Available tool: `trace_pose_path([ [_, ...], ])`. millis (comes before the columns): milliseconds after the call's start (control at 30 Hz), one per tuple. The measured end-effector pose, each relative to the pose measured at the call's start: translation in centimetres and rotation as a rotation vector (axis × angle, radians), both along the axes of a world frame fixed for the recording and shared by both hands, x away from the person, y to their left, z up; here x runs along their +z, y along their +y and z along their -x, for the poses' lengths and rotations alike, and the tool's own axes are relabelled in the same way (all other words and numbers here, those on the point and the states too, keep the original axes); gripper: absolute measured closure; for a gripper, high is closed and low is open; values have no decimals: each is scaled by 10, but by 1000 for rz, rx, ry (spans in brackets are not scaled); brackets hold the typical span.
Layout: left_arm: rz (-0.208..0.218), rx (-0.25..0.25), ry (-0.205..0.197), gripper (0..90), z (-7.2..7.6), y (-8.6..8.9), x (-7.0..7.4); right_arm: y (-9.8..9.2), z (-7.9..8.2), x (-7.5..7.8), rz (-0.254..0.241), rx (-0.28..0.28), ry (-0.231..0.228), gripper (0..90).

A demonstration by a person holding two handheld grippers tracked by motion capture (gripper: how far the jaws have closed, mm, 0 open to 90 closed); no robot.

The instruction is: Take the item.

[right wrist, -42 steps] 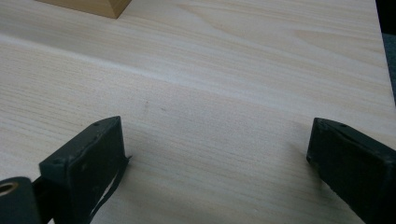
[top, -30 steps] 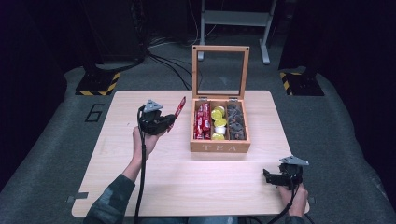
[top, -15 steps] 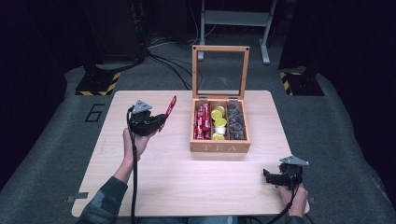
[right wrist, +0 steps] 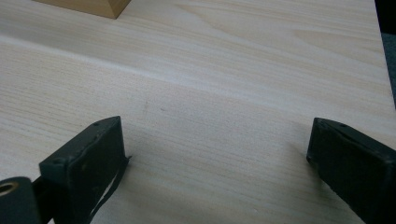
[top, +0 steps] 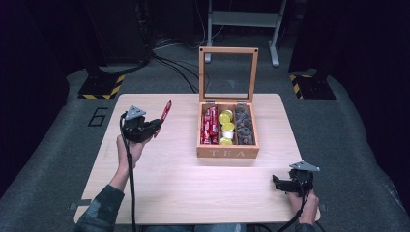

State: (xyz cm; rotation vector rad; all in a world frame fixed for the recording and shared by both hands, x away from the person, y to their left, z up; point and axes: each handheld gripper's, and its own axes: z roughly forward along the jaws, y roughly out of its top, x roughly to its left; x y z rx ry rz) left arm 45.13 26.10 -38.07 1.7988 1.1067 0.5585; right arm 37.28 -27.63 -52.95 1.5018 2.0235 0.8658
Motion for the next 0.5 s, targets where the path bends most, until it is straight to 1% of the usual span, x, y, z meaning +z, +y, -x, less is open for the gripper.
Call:
trace_pose_path([
  [233, 0, 29, 5, 853, 2, 14, -4, 0, 0, 0, -1, -2, -1, 37],
  [500, -5, 57, 23, 853, 5, 28, -14, 0, 0, 0, -1, -5, -1, 36],
])
